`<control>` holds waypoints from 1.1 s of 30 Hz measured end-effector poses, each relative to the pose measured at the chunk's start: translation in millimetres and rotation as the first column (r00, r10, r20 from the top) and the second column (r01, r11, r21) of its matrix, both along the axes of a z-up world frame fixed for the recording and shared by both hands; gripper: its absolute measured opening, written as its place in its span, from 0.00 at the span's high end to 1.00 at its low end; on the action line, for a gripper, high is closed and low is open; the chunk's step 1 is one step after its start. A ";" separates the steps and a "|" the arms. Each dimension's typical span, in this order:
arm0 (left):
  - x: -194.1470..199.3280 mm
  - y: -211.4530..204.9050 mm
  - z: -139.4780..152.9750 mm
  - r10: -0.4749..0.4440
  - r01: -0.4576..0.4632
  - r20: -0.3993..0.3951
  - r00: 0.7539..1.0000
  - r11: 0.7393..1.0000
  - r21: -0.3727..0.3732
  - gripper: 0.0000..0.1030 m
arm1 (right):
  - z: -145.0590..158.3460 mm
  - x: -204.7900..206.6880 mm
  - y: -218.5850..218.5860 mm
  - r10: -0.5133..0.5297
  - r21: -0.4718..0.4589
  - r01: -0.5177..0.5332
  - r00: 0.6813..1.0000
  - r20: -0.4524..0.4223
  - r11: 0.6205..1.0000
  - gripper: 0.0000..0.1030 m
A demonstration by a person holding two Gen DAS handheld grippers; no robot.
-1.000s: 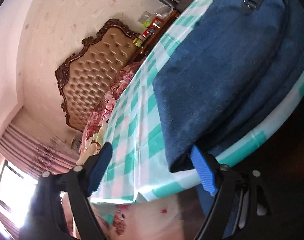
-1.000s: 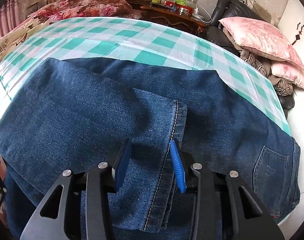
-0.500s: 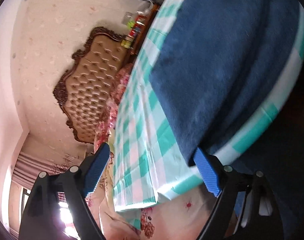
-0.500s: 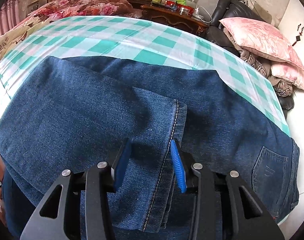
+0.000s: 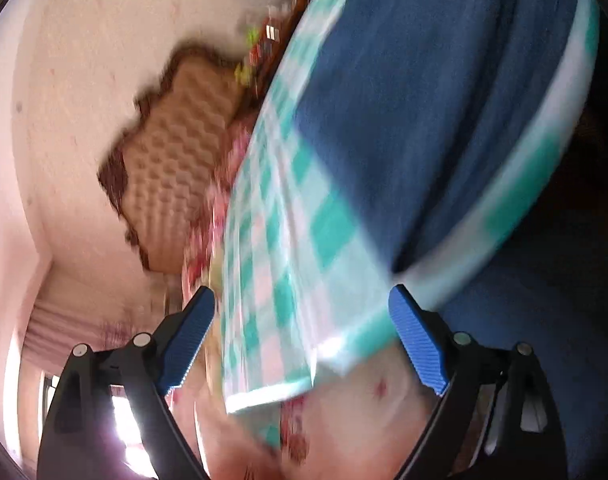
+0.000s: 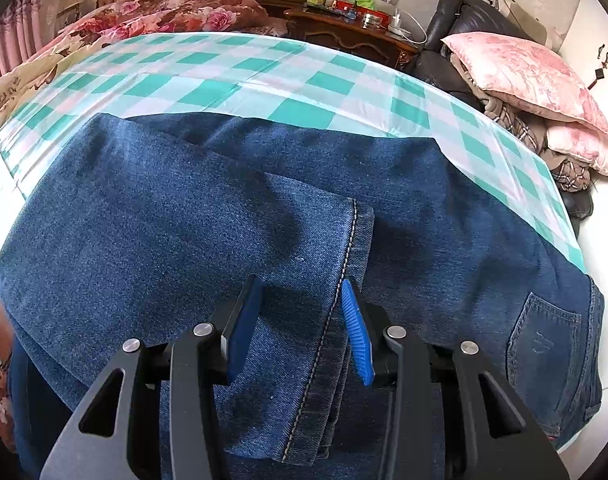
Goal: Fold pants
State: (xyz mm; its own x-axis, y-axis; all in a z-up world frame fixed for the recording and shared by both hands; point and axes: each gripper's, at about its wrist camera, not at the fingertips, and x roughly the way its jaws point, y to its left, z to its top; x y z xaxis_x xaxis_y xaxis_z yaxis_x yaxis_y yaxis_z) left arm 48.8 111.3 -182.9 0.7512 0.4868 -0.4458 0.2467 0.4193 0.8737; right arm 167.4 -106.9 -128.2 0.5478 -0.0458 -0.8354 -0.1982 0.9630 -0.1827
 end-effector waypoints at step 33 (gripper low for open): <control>97.1 -6.9 41.4 0.271 -0.332 -0.281 0.921 0.164 -0.929 0.04 | -5.5 9.3 -27.4 -0.126 0.093 0.128 0.992 -0.027 0.987 0.17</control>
